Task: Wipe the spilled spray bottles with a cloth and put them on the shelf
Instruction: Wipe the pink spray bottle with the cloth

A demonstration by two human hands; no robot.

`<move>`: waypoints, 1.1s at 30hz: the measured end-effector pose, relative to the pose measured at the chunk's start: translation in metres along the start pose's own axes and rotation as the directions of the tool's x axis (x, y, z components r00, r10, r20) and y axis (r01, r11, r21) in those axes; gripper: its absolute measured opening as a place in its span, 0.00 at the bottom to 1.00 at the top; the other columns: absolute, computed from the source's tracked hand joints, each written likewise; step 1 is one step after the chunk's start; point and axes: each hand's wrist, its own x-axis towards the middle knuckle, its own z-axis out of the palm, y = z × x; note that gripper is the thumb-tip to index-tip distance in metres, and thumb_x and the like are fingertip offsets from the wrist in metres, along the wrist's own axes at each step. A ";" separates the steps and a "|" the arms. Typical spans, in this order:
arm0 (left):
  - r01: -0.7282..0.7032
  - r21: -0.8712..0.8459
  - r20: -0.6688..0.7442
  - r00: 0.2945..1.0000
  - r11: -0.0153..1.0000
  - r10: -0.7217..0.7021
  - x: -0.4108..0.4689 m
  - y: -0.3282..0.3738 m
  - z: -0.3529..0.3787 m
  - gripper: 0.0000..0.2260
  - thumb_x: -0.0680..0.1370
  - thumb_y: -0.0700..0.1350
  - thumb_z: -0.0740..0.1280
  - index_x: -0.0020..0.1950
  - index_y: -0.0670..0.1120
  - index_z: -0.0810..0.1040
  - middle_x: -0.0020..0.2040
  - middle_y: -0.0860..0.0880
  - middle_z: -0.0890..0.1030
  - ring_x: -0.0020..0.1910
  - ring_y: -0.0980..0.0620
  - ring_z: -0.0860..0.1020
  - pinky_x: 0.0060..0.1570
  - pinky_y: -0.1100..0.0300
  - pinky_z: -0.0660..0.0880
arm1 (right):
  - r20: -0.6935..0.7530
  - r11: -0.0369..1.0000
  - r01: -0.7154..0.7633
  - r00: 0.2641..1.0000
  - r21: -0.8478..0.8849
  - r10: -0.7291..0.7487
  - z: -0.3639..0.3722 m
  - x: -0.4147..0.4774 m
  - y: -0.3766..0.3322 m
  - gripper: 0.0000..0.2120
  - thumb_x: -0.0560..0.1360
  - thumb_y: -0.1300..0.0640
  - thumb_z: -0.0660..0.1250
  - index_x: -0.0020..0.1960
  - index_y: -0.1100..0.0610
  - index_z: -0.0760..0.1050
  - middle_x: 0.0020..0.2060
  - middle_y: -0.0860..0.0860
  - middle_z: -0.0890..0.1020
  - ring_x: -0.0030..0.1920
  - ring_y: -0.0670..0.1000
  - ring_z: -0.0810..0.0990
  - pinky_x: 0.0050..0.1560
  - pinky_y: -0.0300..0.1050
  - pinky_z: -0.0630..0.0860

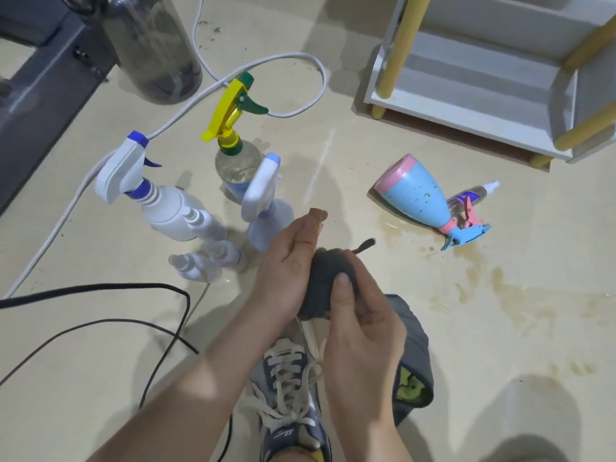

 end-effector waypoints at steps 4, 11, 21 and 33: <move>0.098 -0.167 0.041 0.995 0.981 -0.092 0.000 0.003 -0.005 0.21 0.75 0.61 0.62 0.59 0.51 0.81 0.60 0.48 0.82 0.63 0.50 0.78 0.68 0.47 0.70 | 0.055 0.986 0.119 0.992 -0.121 -0.113 0.018 0.005 -0.001 0.16 0.78 0.45 0.64 0.65 0.39 0.76 0.62 0.36 0.79 0.65 0.40 0.75 0.63 0.40 0.72; 0.035 -0.011 0.078 0.996 0.999 -0.034 -0.006 0.008 -0.003 0.15 0.81 0.60 0.55 0.55 0.55 0.78 0.36 0.49 0.74 0.36 0.54 0.72 0.38 0.62 0.71 | 0.170 0.816 0.045 0.983 -0.577 0.066 -0.006 0.075 0.098 0.19 0.73 0.36 0.43 0.49 0.39 0.70 0.60 0.52 0.77 0.60 0.50 0.71 0.61 0.56 0.70; -0.096 0.684 0.060 0.995 0.723 0.075 -0.028 0.012 -0.023 0.13 0.80 0.55 0.61 0.36 0.53 0.70 0.33 0.53 0.77 0.33 0.59 0.75 0.31 0.68 0.67 | 0.231 0.972 0.055 0.973 -0.227 -0.001 -0.015 0.055 0.056 0.10 0.82 0.58 0.61 0.50 0.51 0.81 0.42 0.44 0.83 0.43 0.44 0.79 0.45 0.44 0.76; -0.313 0.568 0.365 0.925 0.761 0.108 -0.058 -0.012 -0.037 0.15 0.77 0.48 0.60 0.62 0.60 0.74 0.57 0.65 0.80 0.54 0.62 0.79 0.52 0.64 0.74 | 0.427 0.648 0.083 0.814 -0.757 0.394 -0.020 0.135 0.064 0.09 0.75 0.45 0.64 0.46 0.41 0.83 0.44 0.41 0.86 0.52 0.47 0.81 0.63 0.52 0.71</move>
